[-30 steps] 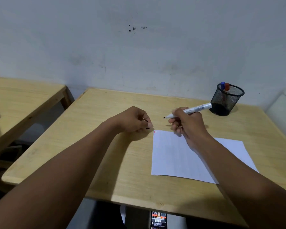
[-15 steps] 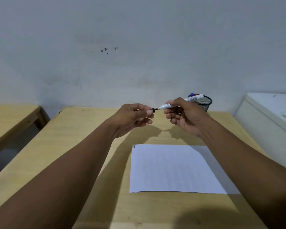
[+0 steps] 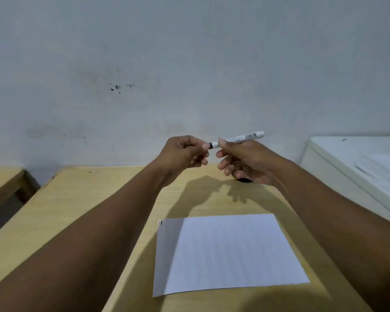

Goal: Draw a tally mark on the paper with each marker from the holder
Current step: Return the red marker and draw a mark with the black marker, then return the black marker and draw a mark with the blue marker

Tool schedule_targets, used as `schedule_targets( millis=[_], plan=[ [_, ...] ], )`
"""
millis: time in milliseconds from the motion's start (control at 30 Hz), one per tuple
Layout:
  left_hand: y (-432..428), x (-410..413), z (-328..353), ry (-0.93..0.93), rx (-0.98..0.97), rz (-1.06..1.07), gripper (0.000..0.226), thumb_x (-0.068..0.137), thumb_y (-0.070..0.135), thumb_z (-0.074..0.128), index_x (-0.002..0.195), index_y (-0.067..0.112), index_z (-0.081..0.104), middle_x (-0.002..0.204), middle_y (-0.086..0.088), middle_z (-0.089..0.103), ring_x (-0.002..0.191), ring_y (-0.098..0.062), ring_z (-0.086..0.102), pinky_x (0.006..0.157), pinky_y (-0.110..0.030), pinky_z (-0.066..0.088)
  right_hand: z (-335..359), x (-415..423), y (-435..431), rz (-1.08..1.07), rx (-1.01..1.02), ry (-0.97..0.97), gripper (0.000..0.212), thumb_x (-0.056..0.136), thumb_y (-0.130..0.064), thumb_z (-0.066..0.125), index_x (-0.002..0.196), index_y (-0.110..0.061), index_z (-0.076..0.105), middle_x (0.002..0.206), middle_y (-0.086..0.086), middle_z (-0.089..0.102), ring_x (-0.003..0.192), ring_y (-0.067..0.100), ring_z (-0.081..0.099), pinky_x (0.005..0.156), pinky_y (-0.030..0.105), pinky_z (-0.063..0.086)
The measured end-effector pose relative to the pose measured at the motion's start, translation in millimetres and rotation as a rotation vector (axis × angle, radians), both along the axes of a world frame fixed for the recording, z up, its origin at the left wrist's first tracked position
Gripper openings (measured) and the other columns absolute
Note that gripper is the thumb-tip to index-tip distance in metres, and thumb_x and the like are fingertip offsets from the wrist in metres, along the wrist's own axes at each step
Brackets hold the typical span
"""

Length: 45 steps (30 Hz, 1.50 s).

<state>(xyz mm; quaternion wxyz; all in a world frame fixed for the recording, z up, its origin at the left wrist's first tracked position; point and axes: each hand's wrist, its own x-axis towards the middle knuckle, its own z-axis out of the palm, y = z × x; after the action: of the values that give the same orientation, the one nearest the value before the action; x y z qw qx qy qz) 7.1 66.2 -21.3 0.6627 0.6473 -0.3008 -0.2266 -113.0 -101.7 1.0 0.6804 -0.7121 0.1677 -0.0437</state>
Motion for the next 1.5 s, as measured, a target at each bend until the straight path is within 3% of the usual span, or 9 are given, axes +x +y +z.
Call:
schedule_targets(
  millis=[133,367,433,567,867,1033,1167,1267,1500],
  plan=[
    [-33,7,31,-0.182,0.053,0.055,0.009,0.092,0.01,0.073,0.094,0.002,0.07,0.077,-0.008,0.071,0.065,-0.02,0.07,0.063,-0.028,0.055,36,-16,-56,-0.054,-0.209,0.133,0.035,0.092,-0.04,0.071,0.094,-0.006,0.068,0.068,0.009,0.068,0.049,0.015,0.056,0.038,0.021,0.034],
    [-90,8,40,-0.616,0.324,0.093,0.012,0.088,0.019,0.076,0.089,0.008,0.073,0.073,-0.001,0.074,0.062,-0.012,0.073,0.048,-0.014,0.046,40,-31,-116,-0.251,-0.435,0.197,0.023,0.094,-0.024,0.066,0.104,-0.004,0.071,0.071,0.009,0.071,0.051,0.018,0.061,0.046,0.025,0.037],
    [-104,5,38,-0.709,0.375,0.065,0.011,0.086,0.021,0.078,0.087,0.011,0.074,0.075,-0.002,0.075,0.065,-0.014,0.071,0.055,-0.019,0.051,33,-30,-119,-0.252,-0.456,0.196,0.021,0.093,-0.021,0.067,0.103,-0.004,0.07,0.074,0.012,0.072,0.051,0.019,0.062,0.047,0.025,0.038],
    [-123,-4,33,-0.856,0.442,0.057,0.005,0.086,0.022,0.076,0.086,0.017,0.076,0.071,0.006,0.069,0.067,-0.007,0.06,0.063,-0.024,0.044,20,-22,-118,-0.223,-0.501,0.178,0.016,0.094,-0.02,0.068,0.097,-0.004,0.07,0.073,0.012,0.072,0.05,0.019,0.064,0.047,0.025,0.04],
    [-115,11,61,-0.795,0.307,0.191,0.007,0.087,0.023,0.075,0.085,0.016,0.076,0.076,-0.003,0.077,0.075,-0.02,0.074,0.072,-0.03,0.057,17,-8,-122,-0.274,-0.467,0.069,0.021,0.095,-0.016,0.065,0.103,0.002,0.07,0.07,0.01,0.073,0.049,0.017,0.065,0.047,0.025,0.04],
    [-119,12,47,-0.87,0.409,0.138,0.011,0.088,0.024,0.075,0.091,0.014,0.075,0.065,0.01,0.063,0.065,-0.011,0.061,0.058,-0.016,0.04,13,-3,-117,-0.254,-0.473,0.077,0.026,0.095,-0.018,0.066,0.108,0.004,0.068,0.07,0.009,0.073,0.051,0.019,0.066,0.047,0.025,0.04],
    [-124,11,32,-0.836,0.489,0.047,0.035,0.084,0.033,0.08,0.114,0.018,0.07,0.084,-0.001,0.072,0.083,-0.016,0.062,0.063,-0.018,0.039,11,1,-113,-0.227,-0.5,0.088,0.026,0.096,-0.021,0.065,0.106,0.003,0.069,0.072,0.01,0.074,0.053,0.02,0.067,0.047,0.024,0.04],
    [-125,15,26,-0.837,0.586,0.009,0.053,0.082,0.033,0.082,0.129,0.02,0.063,0.098,-0.001,0.066,0.093,-0.019,0.059,0.076,-0.026,0.041,10,3,-114,-0.227,-0.501,0.087,0.026,0.096,-0.02,0.065,0.106,0.004,0.068,0.071,0.01,0.073,0.051,0.019,0.066,0.046,0.023,0.04],
    [-122,23,15,-0.835,0.582,0.032,0.011,0.085,0.024,0.078,0.095,0.018,0.079,0.087,0.0,0.072,0.087,-0.02,0.067,0.073,-0.03,0.05,6,8,-106,-0.216,-0.496,0.1,0.024,0.096,-0.019,0.063,0.105,0.003,0.069,0.073,0.011,0.072,0.049,0.017,0.065,0.045,0.022,0.039]
  ],
)
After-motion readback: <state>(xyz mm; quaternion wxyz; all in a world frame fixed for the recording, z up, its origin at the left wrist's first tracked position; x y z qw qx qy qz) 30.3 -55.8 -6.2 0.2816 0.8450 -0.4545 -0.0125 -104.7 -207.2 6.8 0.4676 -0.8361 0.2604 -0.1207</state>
